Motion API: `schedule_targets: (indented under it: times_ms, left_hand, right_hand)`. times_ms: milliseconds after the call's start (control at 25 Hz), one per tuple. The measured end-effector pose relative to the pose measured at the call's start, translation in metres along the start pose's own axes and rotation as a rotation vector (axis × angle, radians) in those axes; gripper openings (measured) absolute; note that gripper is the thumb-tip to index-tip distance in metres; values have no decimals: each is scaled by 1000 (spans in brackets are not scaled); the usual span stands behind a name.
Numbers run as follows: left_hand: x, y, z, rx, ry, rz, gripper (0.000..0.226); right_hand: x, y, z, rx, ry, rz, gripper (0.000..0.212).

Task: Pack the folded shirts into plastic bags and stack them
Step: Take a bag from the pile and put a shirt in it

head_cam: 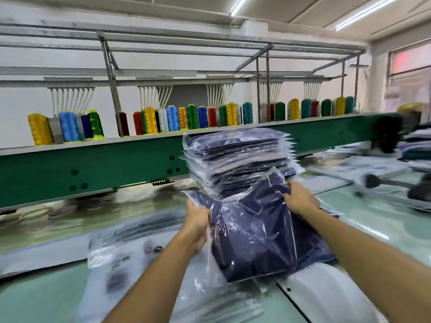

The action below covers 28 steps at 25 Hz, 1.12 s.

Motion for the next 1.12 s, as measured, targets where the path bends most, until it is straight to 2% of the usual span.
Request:
schedule_targets:
  times_ms: [160, 240, 360, 440, 480, 520, 560, 640, 720, 760, 880, 1000, 1120]
  left_hand:
    - [-45, -15, -18, 45, -28, -57, 67]
    - [-61, -20, -31, 99, -146, -103, 66]
    - [-70, -23, -42, 109, -404, -112, 84]
    - [-69, -32, -44, -55, -834, -100, 100]
    - [-69, -36, -43, -161, -1084, -108, 101]
    - [-72, -40, -43, -277, -1255, -136, 95]
    - [-78, -44, -45, -381, -1325, -192, 84]
    - [-92, -51, -55, -472, -1337, -364, 70]
    - [-104, -56, -73, -390, -1382, -513, 78]
    - [-108, -58, -83, -329, -1420, -554, 85]
    - [-115, -63, -107, -226, -1497, -593, 104]
    - [-118, -66, -117, -204, -1479, -631, 114]
    - [-122, -67, -120, -182, -1446, -674, 114]
  right_hand:
    - [8, -42, 34, -61, 71, 69, 19]
    - [9, -60, 49, -74, 103, 71, 20]
    - [4, -77, 68, -105, 215, 65, 24]
    - [-4, -82, 78, -127, 318, 77, 27]
    - [-8, -82, 81, -134, 374, 87, 31]
    - [-13, -83, 83, -133, 433, 103, 35]
    - [-17, -82, 82, -106, 482, 122, 40]
    - [-30, -79, 71, 69, 493, 111, 52]
    - [-49, -70, 52, 307, 441, -11, 62]
    - [-58, -66, 46, 356, 410, -102, 62]
    - [-74, -65, 46, 238, 403, -352, 74]
    - [-75, -69, 56, 155, 457, -423, 92]
    - [-73, -69, 59, 113, 457, -444, 93]
Point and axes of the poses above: each hand's wrist, its own y-axis away from the middle knuckle, its own x-axis out of the back of the hand, z = x × y, the point moved 2 cm from there along -y, towards the middle knuckle, and after that the axes turned 11 degrees about -x, right-handed, at the moved point
